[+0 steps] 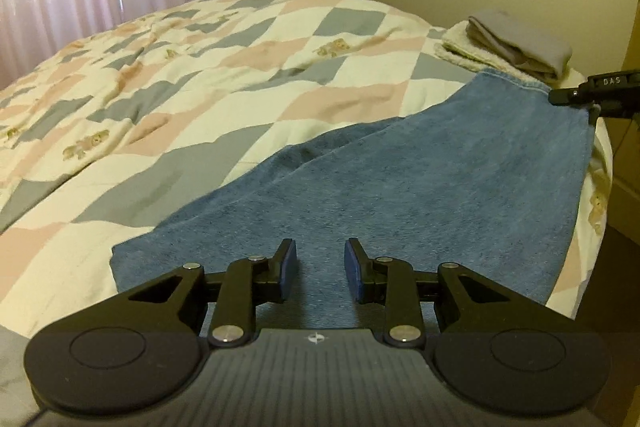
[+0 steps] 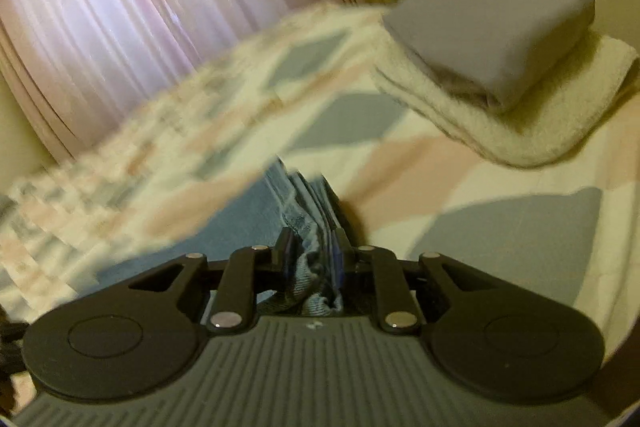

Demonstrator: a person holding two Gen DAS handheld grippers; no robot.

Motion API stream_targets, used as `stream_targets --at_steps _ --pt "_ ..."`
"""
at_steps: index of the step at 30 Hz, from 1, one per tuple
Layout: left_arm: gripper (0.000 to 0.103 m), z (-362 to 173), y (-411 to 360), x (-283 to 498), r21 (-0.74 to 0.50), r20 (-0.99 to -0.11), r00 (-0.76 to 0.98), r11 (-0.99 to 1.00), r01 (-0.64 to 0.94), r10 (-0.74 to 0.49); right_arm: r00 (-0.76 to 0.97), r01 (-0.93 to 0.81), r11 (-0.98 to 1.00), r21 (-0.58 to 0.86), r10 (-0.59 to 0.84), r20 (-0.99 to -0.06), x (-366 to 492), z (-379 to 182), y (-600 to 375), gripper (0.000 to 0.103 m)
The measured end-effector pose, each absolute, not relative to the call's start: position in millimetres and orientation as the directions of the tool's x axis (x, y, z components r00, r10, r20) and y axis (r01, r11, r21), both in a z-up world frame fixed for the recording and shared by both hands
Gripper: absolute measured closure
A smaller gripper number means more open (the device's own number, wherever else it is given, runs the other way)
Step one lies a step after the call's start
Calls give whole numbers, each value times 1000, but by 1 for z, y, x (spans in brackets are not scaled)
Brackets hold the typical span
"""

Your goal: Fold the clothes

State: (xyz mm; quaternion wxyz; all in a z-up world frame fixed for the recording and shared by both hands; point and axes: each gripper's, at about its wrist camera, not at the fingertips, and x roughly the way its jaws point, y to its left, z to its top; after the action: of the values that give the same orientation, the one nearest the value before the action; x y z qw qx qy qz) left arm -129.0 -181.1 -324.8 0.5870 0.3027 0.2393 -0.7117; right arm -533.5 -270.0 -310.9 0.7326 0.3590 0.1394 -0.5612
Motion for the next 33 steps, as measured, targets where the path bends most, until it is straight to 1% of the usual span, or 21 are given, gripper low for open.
stream_targets --at_steps 1,3,4,6,9,11,13,15,16,17,18,20,22,24,25,26,27,28,30,32,33 --pt "72 -328 -184 -130 26 -722 -118 -197 980 -682 295 941 99 324 -710 -639 -530 -315 -271 85" --pt "72 -331 -188 -134 47 -730 -97 -191 980 -677 185 969 27 244 -731 -657 -526 -312 -268 52" --pt "72 -328 -188 -136 52 -724 -98 -195 979 -683 107 983 -15 185 -769 -630 -520 -303 -261 40" --pt "72 -321 -188 -139 54 -702 -115 -214 975 -703 37 996 -12 87 -844 -534 -502 -286 -246 48" --pt "74 -318 -199 -148 58 -688 -136 -240 969 -713 203 977 209 41 -856 -475 -461 -276 -237 63" --pt "80 -321 -211 -154 50 -687 -154 -257 965 -711 323 926 378 4 -785 -529 -427 -287 -249 92" --pt "81 -329 -226 -157 33 -695 -166 -261 965 -700 328 888 452 -86 -753 -570 -400 -304 -267 93" --pt "82 -336 -237 -158 42 -692 -164 -266 963 -703 252 882 430 -194 -776 -578 -393 -319 -291 93" --pt "83 -339 -240 -157 50 -685 -166 -274 960 -710 211 881 407 -241 -794 -570 -394 -325 -302 93" --pt "83 -342 -243 -152 45 -676 -175 -277 960 -716 177 885 383 -265 -803 -569 -400 -330 -312 87" --pt "83 -345 -246 -145 30 -666 -186 -276 961 -722 172 900 367 -234 -794 -584 -412 -333 -324 88" --pt "89 -348 -251 -125 -6 -661 -180 -235 972 -728 198 935 335 -118 -769 -608 -435 -333 -337 103" --pt "84 -346 -252 -100 -14 -669 -116 -143 990 -734 203 945 316 -81 -764 -612 -446 -330 -336 103" --pt "93 -342 -247 -75 -1 -682 -37 -49 999 -730 158 954 279 -113 -785 -599 -444 -322 -321 103" --pt "98 -340 -244 -62 6 -688 3 -2 1000 -726 129 957 255 -138 -800 -585 -441 -317 -312 89" --pt "98 -335 -236 -54 1 -685 14 19 1000 -729 117 958 241 -152 -819 -562 -437 -312 -301 74" --pt "97 -329 -225 -49 -13 -675 6 20 1000 -738 129 961 238 -140 -836 -534 -434 -306 -284 68" --pt "97 -323 -212 -49 -19 -666 -4 11 1000 -746 155 963 245 -113 -846 -511 -432 -302 -265 67" --pt "96 -318 -188 -55 -11 -658 -26 -25 1000 -753 180 962 259 -88 -842 -508 -426 -302 -236 66" --pt "90 -321 -170 -64 5 -674 -50 -72 997 -737 132 957 252 -141 -815 -564 -420 -318 -218 56" --pt "87 -325 -162 -66 21 -684 -44 -79 997 -728 104 955 246 -167 -803 -587 -418 -327 -210 56"
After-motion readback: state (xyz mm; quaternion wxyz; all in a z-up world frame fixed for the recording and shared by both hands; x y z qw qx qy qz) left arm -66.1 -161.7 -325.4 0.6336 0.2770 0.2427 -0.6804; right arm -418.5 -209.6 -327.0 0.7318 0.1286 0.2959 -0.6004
